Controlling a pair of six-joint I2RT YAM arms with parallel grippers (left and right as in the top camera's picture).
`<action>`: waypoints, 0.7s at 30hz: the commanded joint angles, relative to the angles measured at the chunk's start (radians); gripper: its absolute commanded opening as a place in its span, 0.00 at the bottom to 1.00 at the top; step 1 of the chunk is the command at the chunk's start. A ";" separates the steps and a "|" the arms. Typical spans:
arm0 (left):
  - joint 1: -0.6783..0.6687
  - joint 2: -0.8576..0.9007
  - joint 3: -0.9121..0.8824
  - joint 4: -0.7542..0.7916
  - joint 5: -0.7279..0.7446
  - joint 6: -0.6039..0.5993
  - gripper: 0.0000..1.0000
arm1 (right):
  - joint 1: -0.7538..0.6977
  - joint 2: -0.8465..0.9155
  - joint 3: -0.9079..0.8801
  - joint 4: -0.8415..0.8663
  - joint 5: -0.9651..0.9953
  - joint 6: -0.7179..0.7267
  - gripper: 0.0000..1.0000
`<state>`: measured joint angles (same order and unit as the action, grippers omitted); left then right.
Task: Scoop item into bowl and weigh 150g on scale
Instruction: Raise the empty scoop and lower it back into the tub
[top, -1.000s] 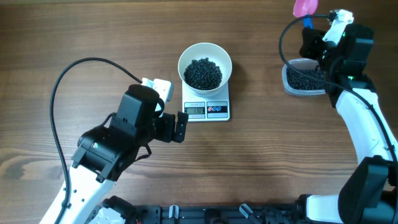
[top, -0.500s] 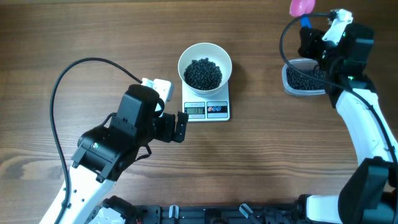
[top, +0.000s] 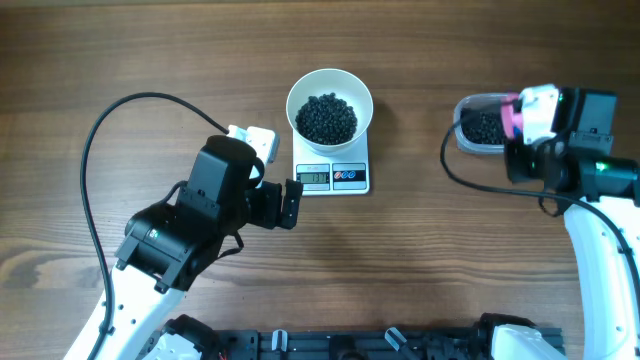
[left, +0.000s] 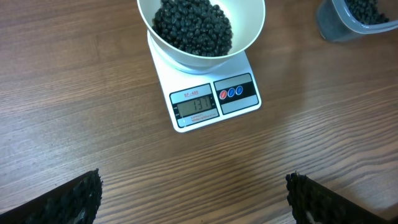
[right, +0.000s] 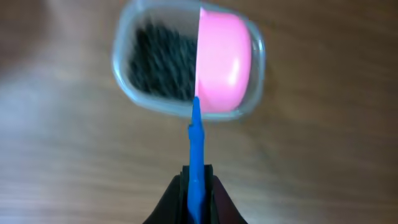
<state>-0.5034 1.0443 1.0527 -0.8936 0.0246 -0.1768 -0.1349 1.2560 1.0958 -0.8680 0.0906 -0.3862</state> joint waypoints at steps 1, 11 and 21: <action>-0.003 -0.002 0.000 0.002 0.004 0.015 1.00 | -0.005 0.045 0.000 -0.007 0.089 -0.108 0.04; -0.003 -0.002 0.000 0.002 0.004 0.015 1.00 | -0.027 0.144 -0.004 0.125 -0.013 -0.108 0.04; -0.003 -0.002 0.000 0.002 0.004 0.015 1.00 | -0.114 0.230 -0.005 0.152 -0.098 -0.088 0.04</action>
<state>-0.5034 1.0443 1.0527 -0.8936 0.0246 -0.1768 -0.2440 1.4403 1.0954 -0.7296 0.0509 -0.4770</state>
